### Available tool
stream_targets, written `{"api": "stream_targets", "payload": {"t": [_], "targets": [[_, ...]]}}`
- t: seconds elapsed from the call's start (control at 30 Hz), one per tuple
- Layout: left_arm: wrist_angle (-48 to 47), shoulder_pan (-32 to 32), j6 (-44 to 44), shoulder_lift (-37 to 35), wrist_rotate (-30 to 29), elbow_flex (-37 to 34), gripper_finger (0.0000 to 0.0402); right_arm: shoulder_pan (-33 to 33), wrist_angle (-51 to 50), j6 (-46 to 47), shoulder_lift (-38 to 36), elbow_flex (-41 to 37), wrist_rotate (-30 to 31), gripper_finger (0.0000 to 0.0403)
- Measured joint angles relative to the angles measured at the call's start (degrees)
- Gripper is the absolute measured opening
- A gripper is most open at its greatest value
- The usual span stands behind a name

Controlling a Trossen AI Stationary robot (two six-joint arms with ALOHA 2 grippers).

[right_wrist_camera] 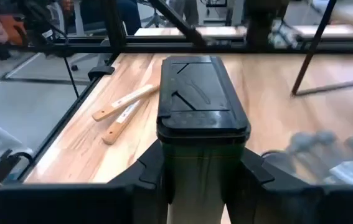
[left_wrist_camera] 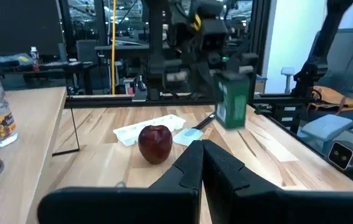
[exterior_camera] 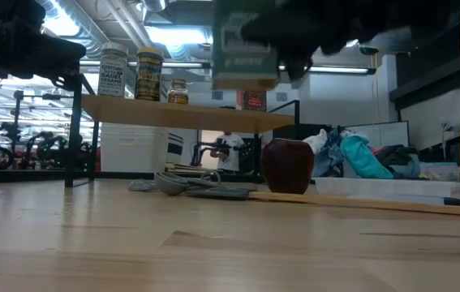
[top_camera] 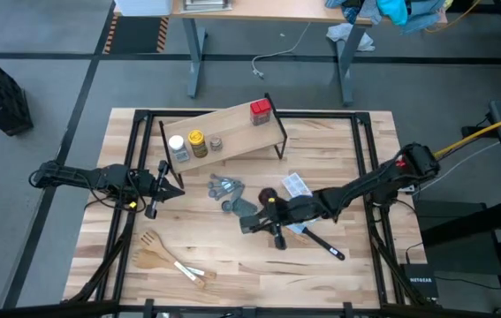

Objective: Shelf spices
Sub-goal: Remove the green seasoning can from the shelf

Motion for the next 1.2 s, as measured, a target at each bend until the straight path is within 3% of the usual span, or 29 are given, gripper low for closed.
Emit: {"api": "stream_targets", "payload": {"t": [0.3,0.47,0.93,1.0,1.2], "targets": [[0.0,0.0,-5.6,0.0,0.0,0.0,0.0001,3.5,18.1,6.9,13.3,0.0,3.1,0.0106],[0.0,0.0,-5.4,0.0,0.0,0.0,0.0001,5.1,19.1,7.6,17.6,0.0,8.3,0.0106],[0.0,0.0,-1.0,0.1,0.0,0.0,0.0002,4.8,19.3,0.5,26.7,5.8,12.0,0.0108],[0.0,0.0,-1.0,0.4,0.0,0.0,0.0002,4.8,18.2,0.1,26.8,6.5,12.4,0.0141],[0.0,0.0,-1.5,1.2,0.0,0.0,0.0002,4.7,13.9,-0.1,26.9,10.0,14.4,0.0290]]}}
